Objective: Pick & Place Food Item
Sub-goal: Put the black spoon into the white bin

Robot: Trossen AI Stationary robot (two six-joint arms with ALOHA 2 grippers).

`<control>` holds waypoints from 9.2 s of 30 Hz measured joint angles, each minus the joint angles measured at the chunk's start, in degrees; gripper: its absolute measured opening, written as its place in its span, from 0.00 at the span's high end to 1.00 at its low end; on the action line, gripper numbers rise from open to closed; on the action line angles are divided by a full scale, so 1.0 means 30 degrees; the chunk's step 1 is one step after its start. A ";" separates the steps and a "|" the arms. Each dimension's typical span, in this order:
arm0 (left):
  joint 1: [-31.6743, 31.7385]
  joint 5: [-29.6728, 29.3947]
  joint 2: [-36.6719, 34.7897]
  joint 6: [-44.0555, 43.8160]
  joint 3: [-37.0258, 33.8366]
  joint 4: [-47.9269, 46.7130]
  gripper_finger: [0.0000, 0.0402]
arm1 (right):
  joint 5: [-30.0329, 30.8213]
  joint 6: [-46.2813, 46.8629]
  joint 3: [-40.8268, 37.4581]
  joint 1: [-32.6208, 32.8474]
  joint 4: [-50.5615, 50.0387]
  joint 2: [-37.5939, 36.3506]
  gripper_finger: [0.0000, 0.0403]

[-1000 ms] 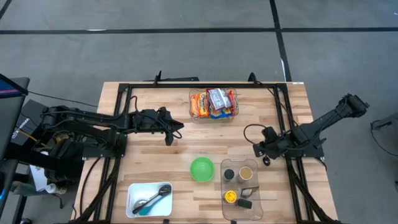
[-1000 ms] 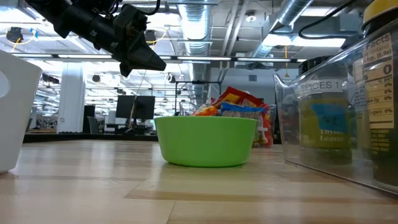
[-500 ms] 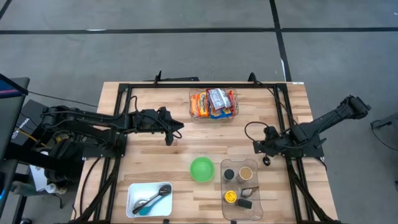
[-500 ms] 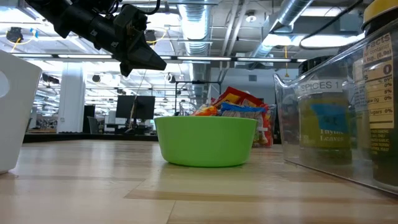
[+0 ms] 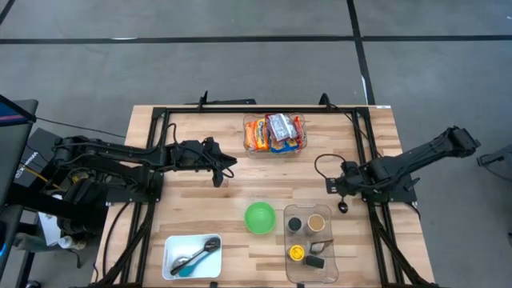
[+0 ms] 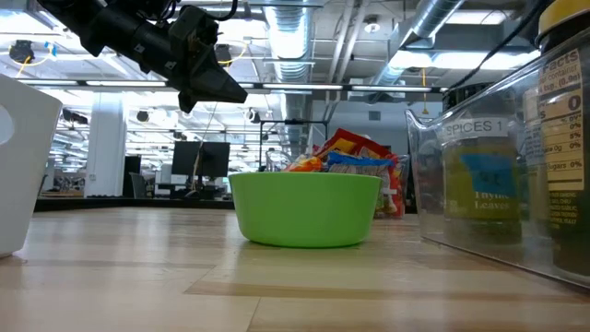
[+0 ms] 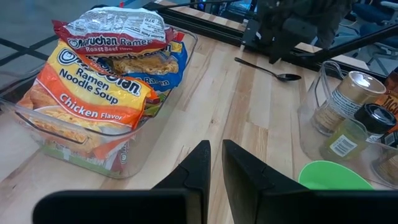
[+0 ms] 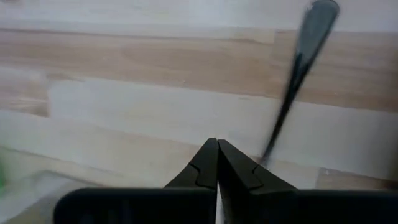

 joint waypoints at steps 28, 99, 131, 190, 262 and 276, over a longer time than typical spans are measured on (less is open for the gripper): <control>0.0000 -0.0001 0.0003 0.0004 0.0000 0.0267 0.91 | -0.3228 0.0477 0.0036 -0.0164 -0.0150 0.3524 1.00; -0.0005 -0.0001 0.0000 0.0001 0.0007 0.0704 0.91 | -0.2660 0.1457 -0.0036 -0.0135 0.1221 0.6232 0.84; -0.0007 0.0004 0.0004 0.0007 0.0007 0.1037 0.91 | -0.2949 0.0058 0.0382 -0.0945 0.2362 0.7237 0.84; -0.0005 0.0004 0.0002 0.0002 0.0007 0.1112 0.91 | -0.2797 -0.5417 0.0353 -0.1024 0.2206 0.7216 0.98; -0.0001 0.0001 -0.0001 0.0002 0.0007 0.2491 0.91 | 1.8219 -2.1611 0.9755 -0.0907 1.1475 1.4285 1.00; -0.0031 0.0593 -0.0001 -0.2929 0.0015 0.4536 0.91 | 1.8104 -2.4446 1.6860 -0.0871 0.8841 1.9770 1.00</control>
